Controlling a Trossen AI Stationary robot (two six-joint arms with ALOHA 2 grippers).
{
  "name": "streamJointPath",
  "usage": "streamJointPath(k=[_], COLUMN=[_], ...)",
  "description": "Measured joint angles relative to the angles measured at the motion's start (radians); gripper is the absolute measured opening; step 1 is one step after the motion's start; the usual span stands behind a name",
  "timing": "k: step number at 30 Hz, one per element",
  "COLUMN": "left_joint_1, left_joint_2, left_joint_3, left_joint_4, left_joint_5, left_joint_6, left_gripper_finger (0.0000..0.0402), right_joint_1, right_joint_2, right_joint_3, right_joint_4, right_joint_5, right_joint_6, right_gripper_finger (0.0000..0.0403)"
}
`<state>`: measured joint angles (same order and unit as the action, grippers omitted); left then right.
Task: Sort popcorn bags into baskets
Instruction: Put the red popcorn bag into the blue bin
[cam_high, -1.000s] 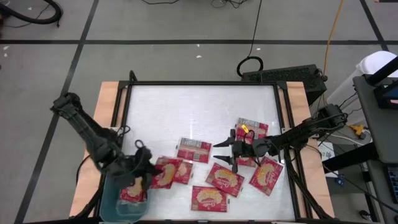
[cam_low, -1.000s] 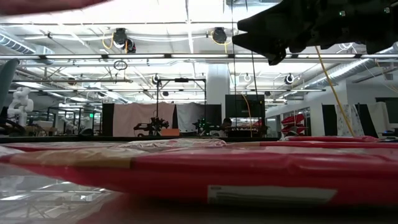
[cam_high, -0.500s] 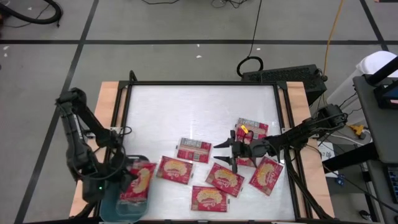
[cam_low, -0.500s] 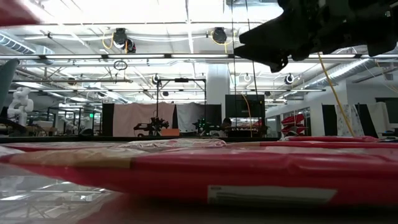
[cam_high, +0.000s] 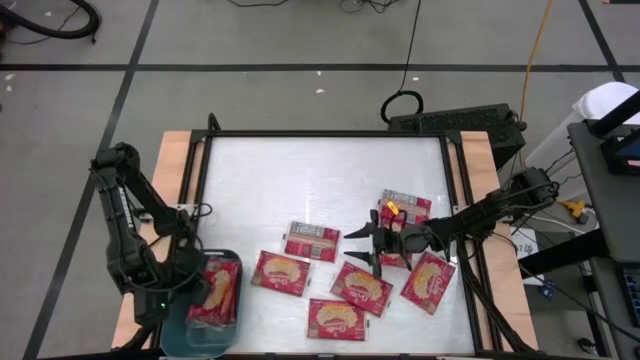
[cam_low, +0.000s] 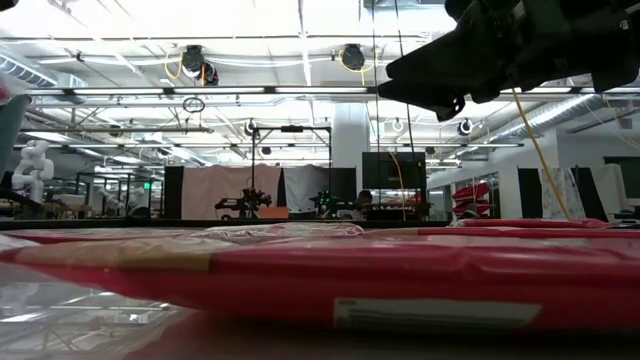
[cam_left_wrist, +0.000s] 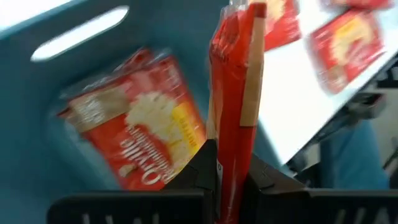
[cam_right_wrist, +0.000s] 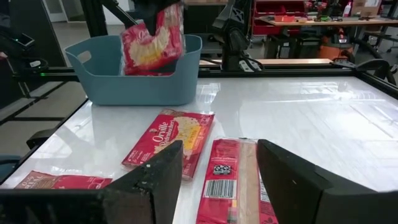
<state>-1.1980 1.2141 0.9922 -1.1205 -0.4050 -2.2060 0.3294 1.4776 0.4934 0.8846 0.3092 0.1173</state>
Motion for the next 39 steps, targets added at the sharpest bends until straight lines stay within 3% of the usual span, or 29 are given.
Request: streamJointPath(k=[6, 12, 18, 22, 28, 34, 39], left_joint_1=[0.007, 0.006, 0.006, 0.006, 0.004, 0.004, 0.004], left_joint_2=[0.017, 0.017, 0.017, 0.016, -0.021, -0.102, -0.170], left_joint_3=[-0.044, -0.060, -0.061, -0.061, -0.059, -0.058, -0.057], left_joint_4=[0.014, 0.019, -0.002, -0.053, -0.140, -0.165, -0.157], left_joint_5=[0.082, 0.094, 0.099, 0.184, 0.244, 0.087, -0.156], left_joint_6=[-0.022, -0.029, -0.029, -0.025, -0.011, 0.080, 0.229], left_gripper_finger=[0.0026, 0.0031, 0.0102, 0.0151, 0.0170, 0.0145, 0.0113], right_joint_1=[0.000, 0.000, 0.000, 0.000, 0.000, 0.000, 0.000], right_joint_2=[0.000, 0.000, 0.000, 0.000, 0.000, 0.000, 0.000], right_joint_3=[0.000, 0.000, 0.000, 0.000, 0.000, 0.002, 0.086], right_joint_4=[0.001, 0.030, 0.056, 0.086, 0.083, 0.055, -0.223], right_joint_5=[0.000, 0.000, 0.001, 0.003, 0.005, 0.009, 0.059], right_joint_6=[-0.001, 0.000, 0.005, 0.030, 0.054, 0.098, 0.211], right_gripper_finger=[0.0197, 0.0197, 0.0197, 0.0197, 0.0197, 0.0197, 0.0196])
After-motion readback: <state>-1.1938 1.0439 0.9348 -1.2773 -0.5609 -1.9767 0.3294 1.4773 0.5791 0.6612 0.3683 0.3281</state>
